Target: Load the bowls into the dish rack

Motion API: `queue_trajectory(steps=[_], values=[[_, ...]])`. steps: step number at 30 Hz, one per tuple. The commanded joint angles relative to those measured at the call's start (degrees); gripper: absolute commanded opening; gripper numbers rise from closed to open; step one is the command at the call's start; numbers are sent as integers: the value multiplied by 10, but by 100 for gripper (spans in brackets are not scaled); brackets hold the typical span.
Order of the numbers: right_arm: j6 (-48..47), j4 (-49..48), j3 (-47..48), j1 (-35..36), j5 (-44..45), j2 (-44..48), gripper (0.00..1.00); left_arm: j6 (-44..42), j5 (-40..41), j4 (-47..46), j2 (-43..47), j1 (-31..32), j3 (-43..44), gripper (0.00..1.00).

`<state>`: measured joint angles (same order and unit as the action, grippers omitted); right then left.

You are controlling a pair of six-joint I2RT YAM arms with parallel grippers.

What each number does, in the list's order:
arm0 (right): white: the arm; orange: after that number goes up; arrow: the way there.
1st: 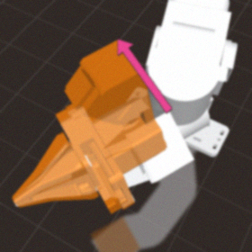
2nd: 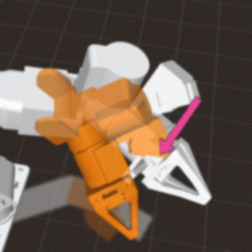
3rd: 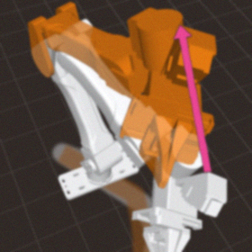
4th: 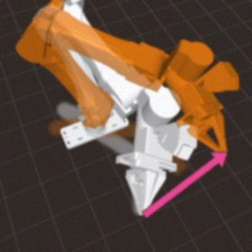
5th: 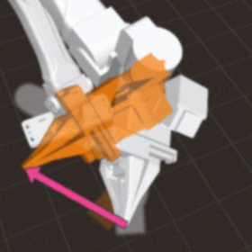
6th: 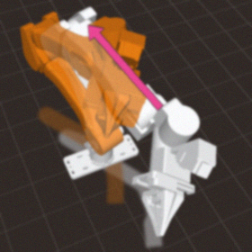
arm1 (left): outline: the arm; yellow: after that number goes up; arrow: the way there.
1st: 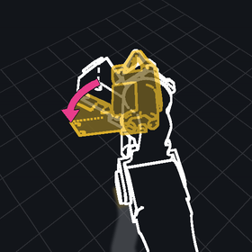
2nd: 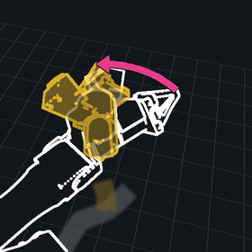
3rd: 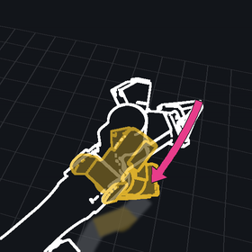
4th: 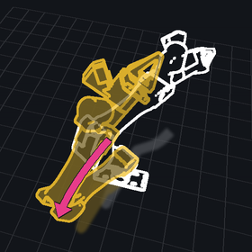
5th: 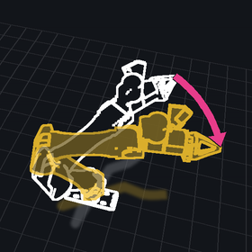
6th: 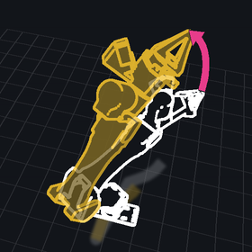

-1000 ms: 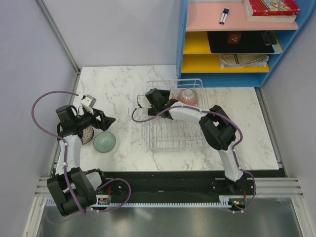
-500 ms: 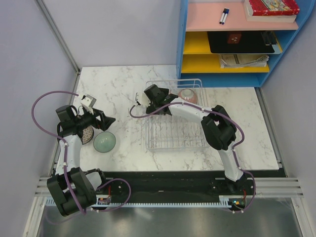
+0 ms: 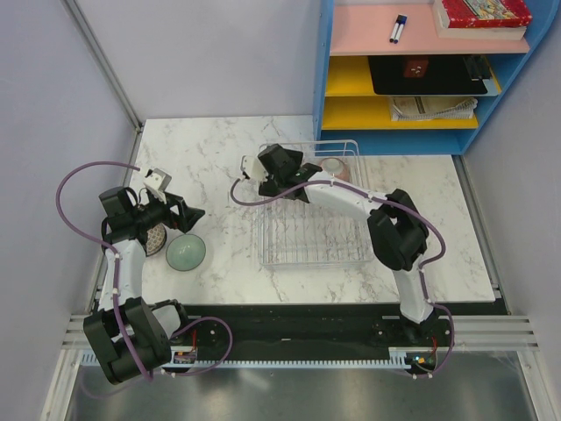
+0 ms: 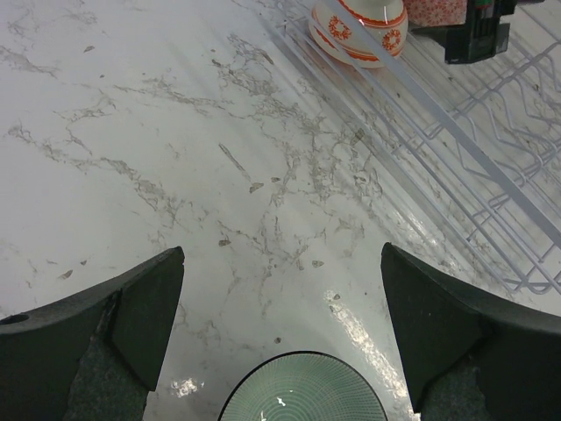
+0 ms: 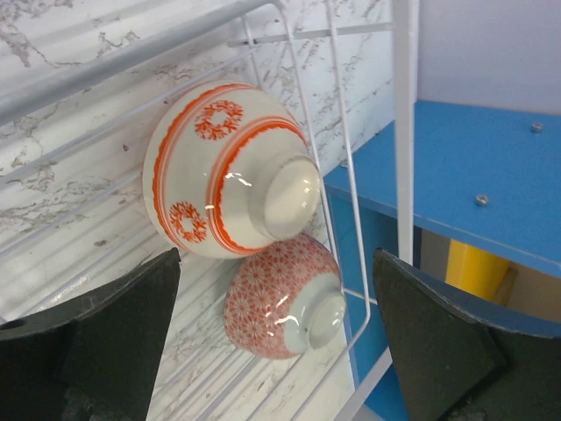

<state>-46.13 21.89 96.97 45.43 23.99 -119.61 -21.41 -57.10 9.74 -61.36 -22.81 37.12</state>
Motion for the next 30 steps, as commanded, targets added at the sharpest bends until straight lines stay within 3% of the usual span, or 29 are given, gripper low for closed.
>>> queue_trajectory(steps=[1,4,10,30], values=[[40,-8,-9,0,-10,68,97,-25,1,-7,2,-5,-3,100],[60,-30,-27,-3,3,86,97,-28,24,-6,1,-5,0,100],[60,-150,-107,-3,112,130,98,-56,119,5,-16,-4,7,100],[144,-62,-186,-3,55,266,97,-379,144,300,-31,-4,74,89]])
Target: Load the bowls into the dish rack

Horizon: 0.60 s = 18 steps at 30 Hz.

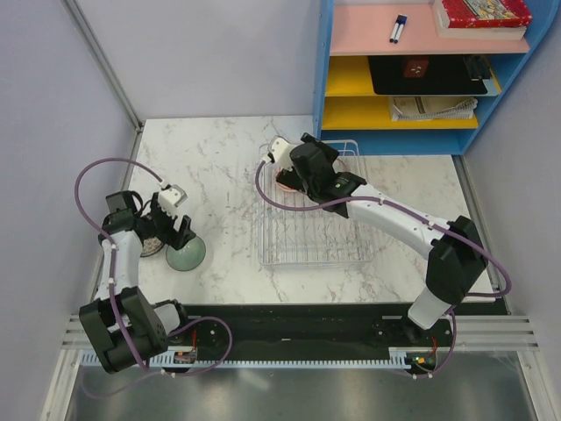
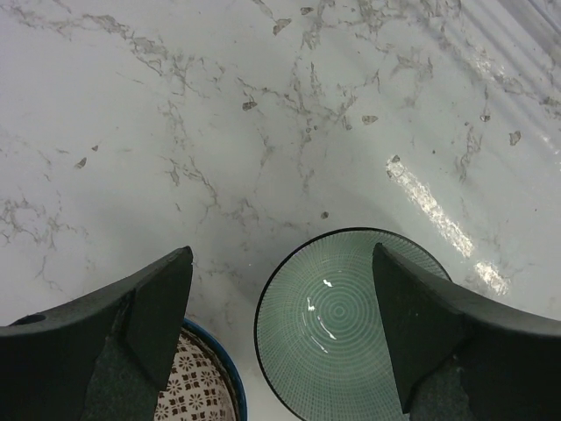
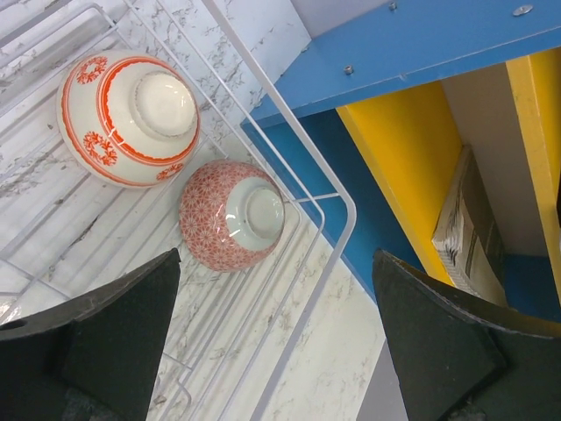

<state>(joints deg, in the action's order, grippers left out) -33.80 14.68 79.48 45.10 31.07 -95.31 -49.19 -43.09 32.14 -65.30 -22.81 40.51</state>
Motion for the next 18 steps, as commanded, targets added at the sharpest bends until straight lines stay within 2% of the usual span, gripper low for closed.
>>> queue_trajectory(steps=[1,5,9,18], values=[[22,10,-12,0,-19,23,97,-123,1,85,9,-4,42,89],[28,11,-19,-1,-27,23,97,-174,20,119,-17,-3,54,89],[30,13,-21,-1,-28,24,97,-228,55,166,-80,-3,91,87],[42,21,-21,0,-49,34,97,-255,49,178,-139,-3,121,85]])
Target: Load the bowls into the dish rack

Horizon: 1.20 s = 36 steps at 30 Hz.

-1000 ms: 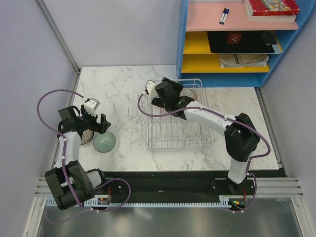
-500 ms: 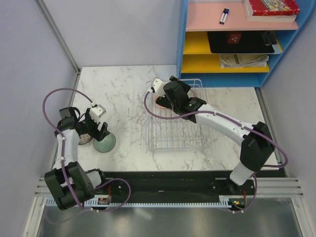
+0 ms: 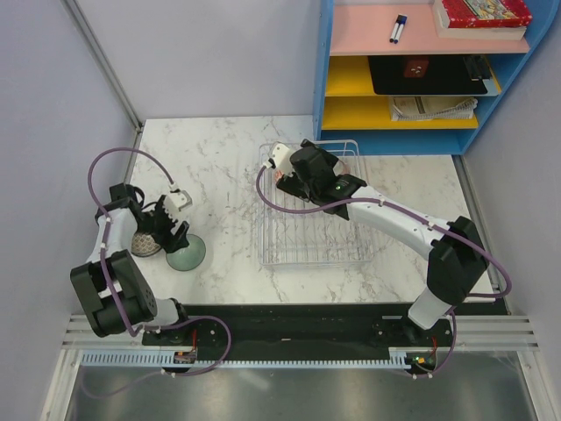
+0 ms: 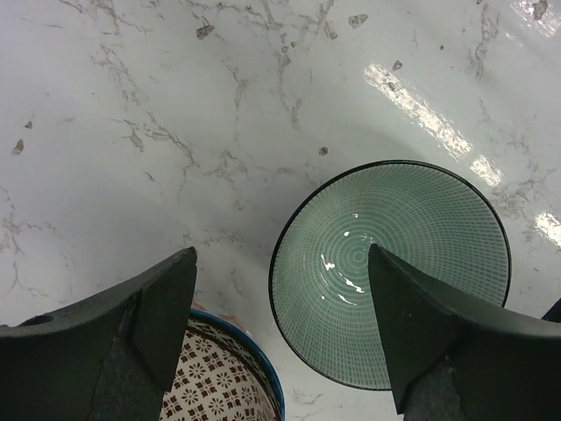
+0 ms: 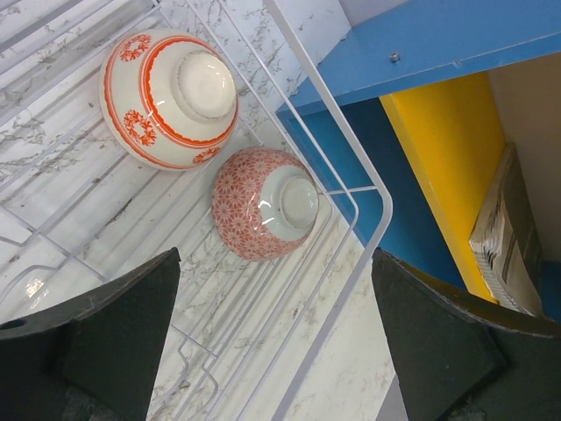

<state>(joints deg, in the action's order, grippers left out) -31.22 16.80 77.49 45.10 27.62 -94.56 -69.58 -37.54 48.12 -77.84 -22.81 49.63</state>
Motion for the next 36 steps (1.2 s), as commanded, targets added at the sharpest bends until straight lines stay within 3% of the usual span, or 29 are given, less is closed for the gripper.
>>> queue_trajectory(steps=[1,12,27,35,36], values=[[18,2,-1,0,-15,26,97,-51,-6,18,-24,-1,32,84],[29,16,5,0,-40,34,97,-54,6,19,-85,13,47,81],[41,26,7,0,-60,43,97,-34,2,18,-110,49,43,29],[52,17,11,0,-44,19,97,-22,-6,14,-117,58,39,11],[52,12,12,0,-41,15,97,-22,-8,14,-117,60,39,5]])
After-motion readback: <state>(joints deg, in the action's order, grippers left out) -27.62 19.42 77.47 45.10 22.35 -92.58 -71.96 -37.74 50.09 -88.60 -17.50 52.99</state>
